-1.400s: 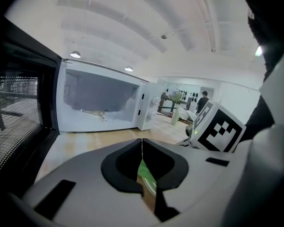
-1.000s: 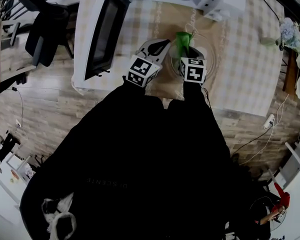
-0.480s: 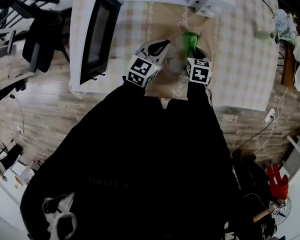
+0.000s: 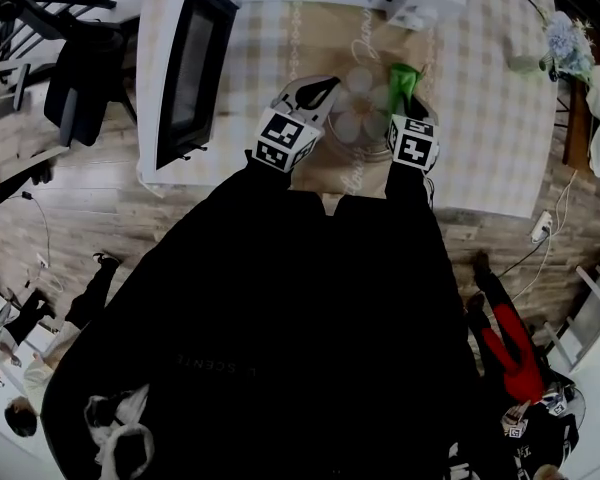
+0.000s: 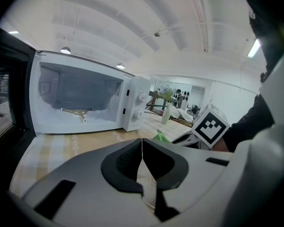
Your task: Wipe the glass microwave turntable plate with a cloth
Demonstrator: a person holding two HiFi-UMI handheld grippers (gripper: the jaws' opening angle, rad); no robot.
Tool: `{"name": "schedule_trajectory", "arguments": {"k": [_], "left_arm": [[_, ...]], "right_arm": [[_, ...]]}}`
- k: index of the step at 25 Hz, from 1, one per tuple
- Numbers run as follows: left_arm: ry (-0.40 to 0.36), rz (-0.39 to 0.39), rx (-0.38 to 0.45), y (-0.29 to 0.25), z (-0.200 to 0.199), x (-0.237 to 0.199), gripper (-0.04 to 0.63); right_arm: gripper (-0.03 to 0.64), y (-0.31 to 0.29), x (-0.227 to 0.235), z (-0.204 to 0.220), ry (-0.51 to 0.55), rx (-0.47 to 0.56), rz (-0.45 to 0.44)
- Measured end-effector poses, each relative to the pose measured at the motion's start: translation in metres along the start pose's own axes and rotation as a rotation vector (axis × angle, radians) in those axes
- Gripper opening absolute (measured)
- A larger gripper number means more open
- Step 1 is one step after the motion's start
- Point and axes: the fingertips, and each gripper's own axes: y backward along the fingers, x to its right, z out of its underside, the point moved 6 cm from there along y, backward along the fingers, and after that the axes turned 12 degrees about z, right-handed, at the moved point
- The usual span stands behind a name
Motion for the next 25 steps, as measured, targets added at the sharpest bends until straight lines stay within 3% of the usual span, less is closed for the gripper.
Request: {"name": "schedule_trajectory", "arguments": {"k": [8,15,21,25], "left_arm": [[-0.004,-0.012,0.002,0.005,0.001,-0.001,0.021],[-0.006,-0.025,0.006,0.015,0.001,-0.004,0.021],[-0.005,-0.036,0.013,0.023,0.001,-0.010,0.021],[-0.007,-0.044,0.016,0.030,0.002,-0.013,0.021]], "right_arm": [[0.057,-0.001,0.034,0.003,-0.024,0.019,0.081],[0.054,-0.003,0.083,0.015,-0.097,-0.036,0.158],[0.054,0.012,0.083,0.002,-0.135,0.004,0.139],[0.054,0.032,0.060,-0.018,-0.125,0.066,0.069]]}}
